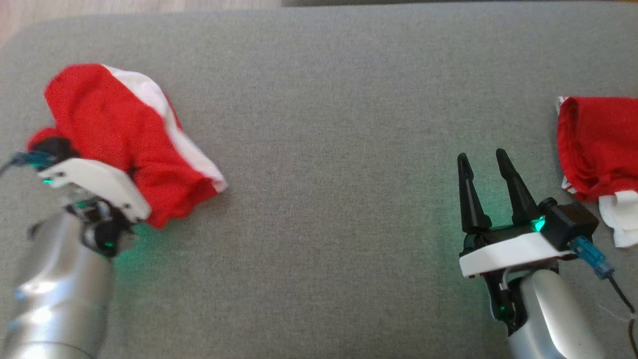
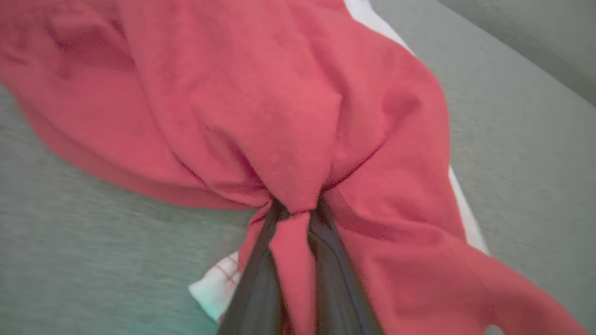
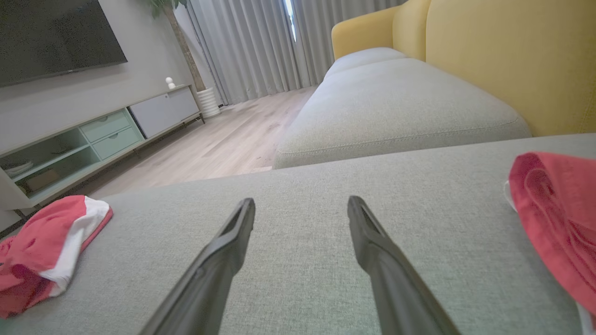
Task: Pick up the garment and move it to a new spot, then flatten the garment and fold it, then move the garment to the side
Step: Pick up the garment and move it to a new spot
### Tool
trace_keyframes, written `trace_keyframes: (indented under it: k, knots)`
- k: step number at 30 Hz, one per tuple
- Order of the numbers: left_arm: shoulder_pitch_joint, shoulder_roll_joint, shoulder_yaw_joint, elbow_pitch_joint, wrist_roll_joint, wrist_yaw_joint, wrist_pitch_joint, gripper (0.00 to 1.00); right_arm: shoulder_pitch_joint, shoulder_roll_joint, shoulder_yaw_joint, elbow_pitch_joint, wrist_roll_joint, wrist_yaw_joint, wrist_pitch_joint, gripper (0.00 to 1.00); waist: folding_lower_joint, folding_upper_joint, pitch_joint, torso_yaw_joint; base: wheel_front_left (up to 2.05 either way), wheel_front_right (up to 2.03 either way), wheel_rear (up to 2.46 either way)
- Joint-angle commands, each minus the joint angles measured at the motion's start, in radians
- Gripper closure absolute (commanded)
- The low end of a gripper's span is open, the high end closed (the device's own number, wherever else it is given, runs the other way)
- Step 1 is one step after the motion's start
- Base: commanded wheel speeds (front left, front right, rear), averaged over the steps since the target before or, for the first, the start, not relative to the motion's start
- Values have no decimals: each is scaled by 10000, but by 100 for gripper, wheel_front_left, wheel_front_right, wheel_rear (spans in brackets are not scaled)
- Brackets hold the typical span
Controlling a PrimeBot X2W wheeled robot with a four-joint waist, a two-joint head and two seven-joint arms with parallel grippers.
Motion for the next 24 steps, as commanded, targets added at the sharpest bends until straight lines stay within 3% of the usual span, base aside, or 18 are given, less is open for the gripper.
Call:
trace_keyframes:
  k: [1,12,14,20,24]
  knots:
    - [66,32,116,-643,-413,11,-147,100,-109,-22,298,-220,112,-9,-98,0,0,0,-284,18,0,0,0]
    - [1045,-1801,-360,-2715,-1610,19,-1065,100,93,-22,455,56,385,-9,-135,0,0,0,-1034,-138,0,0,0]
    - [1122,-1929,-475,-2872,-1634,44,-1141,100,105,-22,485,65,407,-9,-137,0,0,0,-1068,-172,0,0,0]
    - [1479,-2218,-1684,-3873,-2021,547,-1833,100,121,-22,581,53,508,-9,-145,0,0,0,-1125,-401,0,0,0]
    - [1565,-2225,-3095,-4704,-3070,1297,-2554,100,107,-22,625,45,497,-9,-148,0,0,0,-1053,-567,0,0,0]
